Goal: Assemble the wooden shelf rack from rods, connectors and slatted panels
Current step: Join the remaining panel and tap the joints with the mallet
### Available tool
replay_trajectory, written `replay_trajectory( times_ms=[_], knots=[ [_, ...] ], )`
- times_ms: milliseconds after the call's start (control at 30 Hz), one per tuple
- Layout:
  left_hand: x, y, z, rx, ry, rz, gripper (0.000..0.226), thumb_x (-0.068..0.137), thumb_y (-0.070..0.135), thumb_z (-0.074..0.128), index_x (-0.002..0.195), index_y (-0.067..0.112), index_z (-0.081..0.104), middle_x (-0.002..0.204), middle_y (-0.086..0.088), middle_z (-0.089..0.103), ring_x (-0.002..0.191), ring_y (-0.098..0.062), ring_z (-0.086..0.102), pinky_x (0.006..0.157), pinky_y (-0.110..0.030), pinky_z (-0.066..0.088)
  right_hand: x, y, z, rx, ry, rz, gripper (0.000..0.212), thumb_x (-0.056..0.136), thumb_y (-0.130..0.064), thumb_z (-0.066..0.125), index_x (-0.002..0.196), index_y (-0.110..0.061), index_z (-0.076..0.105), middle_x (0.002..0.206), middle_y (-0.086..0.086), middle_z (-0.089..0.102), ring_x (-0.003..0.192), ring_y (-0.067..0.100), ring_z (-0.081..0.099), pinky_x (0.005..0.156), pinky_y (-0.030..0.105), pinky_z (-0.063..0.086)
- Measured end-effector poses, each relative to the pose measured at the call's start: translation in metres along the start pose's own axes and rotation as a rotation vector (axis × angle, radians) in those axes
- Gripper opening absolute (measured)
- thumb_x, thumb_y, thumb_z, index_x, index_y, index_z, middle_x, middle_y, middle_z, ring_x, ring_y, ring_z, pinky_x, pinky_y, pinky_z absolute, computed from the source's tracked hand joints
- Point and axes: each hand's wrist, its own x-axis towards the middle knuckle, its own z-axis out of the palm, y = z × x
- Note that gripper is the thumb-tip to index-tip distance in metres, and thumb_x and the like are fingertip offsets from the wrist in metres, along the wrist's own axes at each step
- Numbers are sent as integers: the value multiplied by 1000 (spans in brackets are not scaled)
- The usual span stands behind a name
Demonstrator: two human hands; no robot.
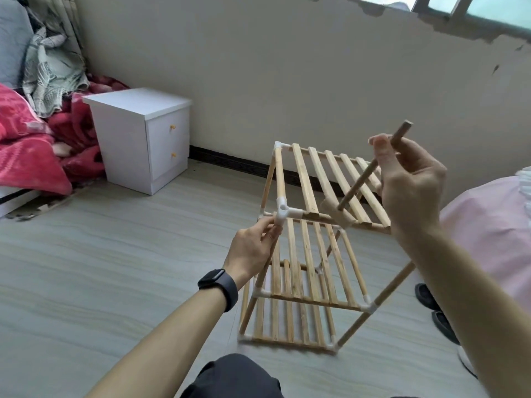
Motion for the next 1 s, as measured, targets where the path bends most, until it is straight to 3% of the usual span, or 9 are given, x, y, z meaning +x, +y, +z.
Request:
replay_trajectory(
  times_ms=[100, 200, 367, 467, 533, 667, 800, 900, 1000],
  knots=[
    [1, -1, -1, 8, -9, 10, 34, 102, 44, 49, 132, 30, 58, 96, 4, 75, 85, -13, 72, 72, -37, 62, 17, -8, 35, -63, 34, -56, 15, 104, -38, 55, 96, -32, 66, 87, -7, 49, 65, -4, 47, 64, 12, 41],
    [0, -2, 2, -11, 17, 16, 34, 102, 46, 48, 132, 32, 59, 95, 4, 76, 82, -12, 72, 69, -35, 62, 23, -7, 69, 155, -31, 28, 18, 107, -30, 44, 92, -24, 50, 72, -7, 47, 58, 9, 48, 57, 24, 46],
    [-2, -4, 5, -36, 46, 11, 41, 99, 55, 44, 131, 34, 59, 98, 8, 76, 83, -7, 72, 69, -27, 60, 27, -2, 118, 265, 75, 90, 36, 102, -42, 46, 73, -21, 40, 59, 0, 35, 52, 23, 33, 51, 42, 30],
    [-1, -4, 4, -49, 32, -4, 41, 100, 54, 45, 132, 34, 60, 104, 7, 76, 89, -7, 72, 74, -28, 61, 22, 5, 135, 284, 30, 153, 49, 104, -31, 54, 61, -17, 33, 54, 4, 28, 51, 24, 26, 50, 46, 20],
    [-1, -3, 3, -54, 27, -8, 42, 99, 54, 45, 133, 34, 59, 105, 6, 76, 87, -8, 72, 73, -30, 62, 29, 2, 137, 312, -34, 169, 48, 100, -27, 57, 60, -15, 33, 53, 4, 26, 48, 22, 23, 48, 45, 16],
    [-2, -5, 4, -52, 49, 17, 46, 98, 56, 44, 136, 34, 58, 103, 5, 76, 86, -9, 72, 70, -28, 61, 53, -12, 128, 582, -14, 132, 47, 95, -24, 58, 55, -22, 35, 46, 0, 26, 36, 14, 22, 39, 24, 18],
    [-2, -4, 5, -58, 42, -6, 36, 102, 45, 51, 135, 33, 59, 100, 1, 76, 88, -13, 73, 75, -34, 61, 25, 11, 135, 380, -80, 188, 45, 101, -8, 53, 61, -17, 34, 55, 3, 26, 45, 16, 22, 44, 40, 14],
    [-2, -3, 5, -44, 51, 3, 36, 102, 44, 51, 134, 32, 59, 101, 1, 77, 88, -15, 73, 74, -36, 62, 20, 15, 132, 413, -59, 201, 45, 101, -8, 52, 61, -17, 34, 53, 1, 27, 42, 15, 23, 43, 35, 17],
    [-3, -3, 6, -49, 48, 7, 37, 102, 45, 49, 134, 31, 59, 96, -1, 77, 83, -19, 73, 69, -41, 61, 19, 14, 113, 344, 14, 165, 45, 106, -26, 48, 63, -18, 39, 56, 0, 35, 46, 12, 34, 46, 30, 28]
  ],
)
